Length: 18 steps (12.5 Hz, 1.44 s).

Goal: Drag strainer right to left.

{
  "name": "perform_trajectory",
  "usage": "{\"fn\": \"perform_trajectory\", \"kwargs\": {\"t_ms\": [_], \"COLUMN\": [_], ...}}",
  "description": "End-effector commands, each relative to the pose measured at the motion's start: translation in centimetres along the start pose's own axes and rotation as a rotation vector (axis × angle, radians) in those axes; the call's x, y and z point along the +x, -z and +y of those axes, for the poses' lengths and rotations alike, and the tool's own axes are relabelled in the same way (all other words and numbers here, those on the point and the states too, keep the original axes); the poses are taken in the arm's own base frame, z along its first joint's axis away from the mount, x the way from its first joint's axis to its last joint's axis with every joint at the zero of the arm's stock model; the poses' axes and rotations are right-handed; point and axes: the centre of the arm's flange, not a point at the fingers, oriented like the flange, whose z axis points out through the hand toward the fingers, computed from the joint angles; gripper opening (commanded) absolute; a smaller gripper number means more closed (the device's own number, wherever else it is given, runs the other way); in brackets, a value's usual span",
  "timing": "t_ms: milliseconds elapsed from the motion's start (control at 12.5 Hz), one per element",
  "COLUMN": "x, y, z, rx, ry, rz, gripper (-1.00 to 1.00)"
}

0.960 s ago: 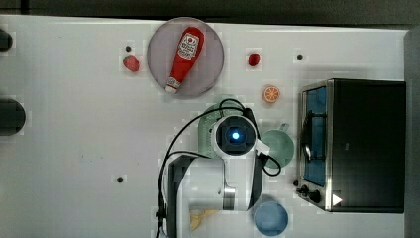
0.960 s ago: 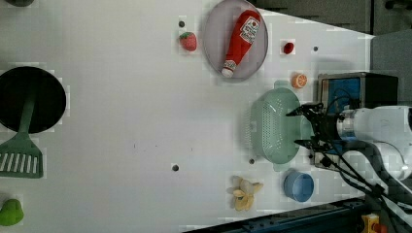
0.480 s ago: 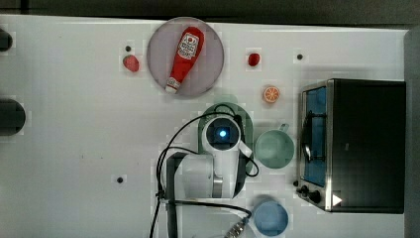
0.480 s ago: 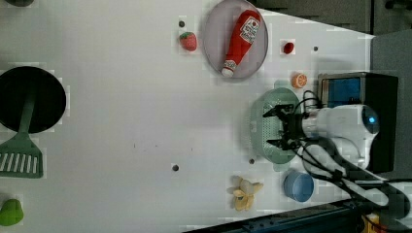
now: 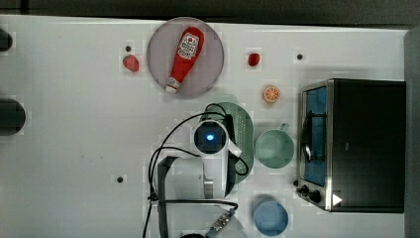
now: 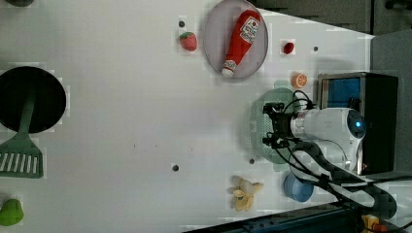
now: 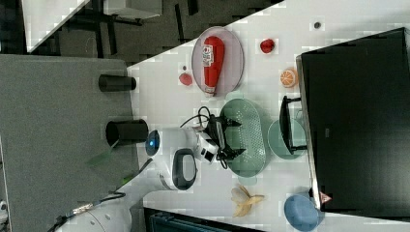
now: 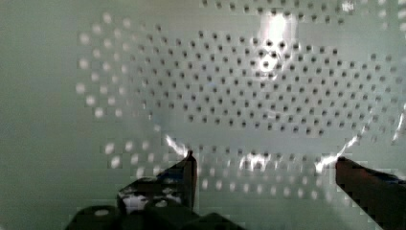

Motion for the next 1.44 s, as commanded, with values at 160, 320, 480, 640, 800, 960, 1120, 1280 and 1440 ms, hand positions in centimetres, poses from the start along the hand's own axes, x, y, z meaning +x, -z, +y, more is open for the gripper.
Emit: {"fn": "perform_trajectory", "kwargs": {"t_ms": [160,320,480,640,800,960,1120,1280,1440], "x": [-5.2,-7.6,-10.3,-13.0,-15.1,-16.9,-18.6,-20.3,-22.0], "y": [1.3,1.2,1.1,1.0,0.8,0.7,0.5,0.3,0.1], "z": [-1.1,-1.0,-0.8,-0.7,-0.5,-0.8,-1.5,-2.3,-3.0], "rx": [0.025,0.021,0.017,0.017,0.015,0.018,0.026,0.032,0.023], "ry": [-0.01,-0.032,-0.044,-0.043,-0.056,-0.081,-0.088,-0.079,-0.076], "rz": [0.0,-0.003,-0.006,-0.009,-0.01,-0.012,-0.016,-0.021,-0.026], "gripper": [1.0,1.0,1.0,1.0,1.0,1.0,1.0,1.0,1.0]}}
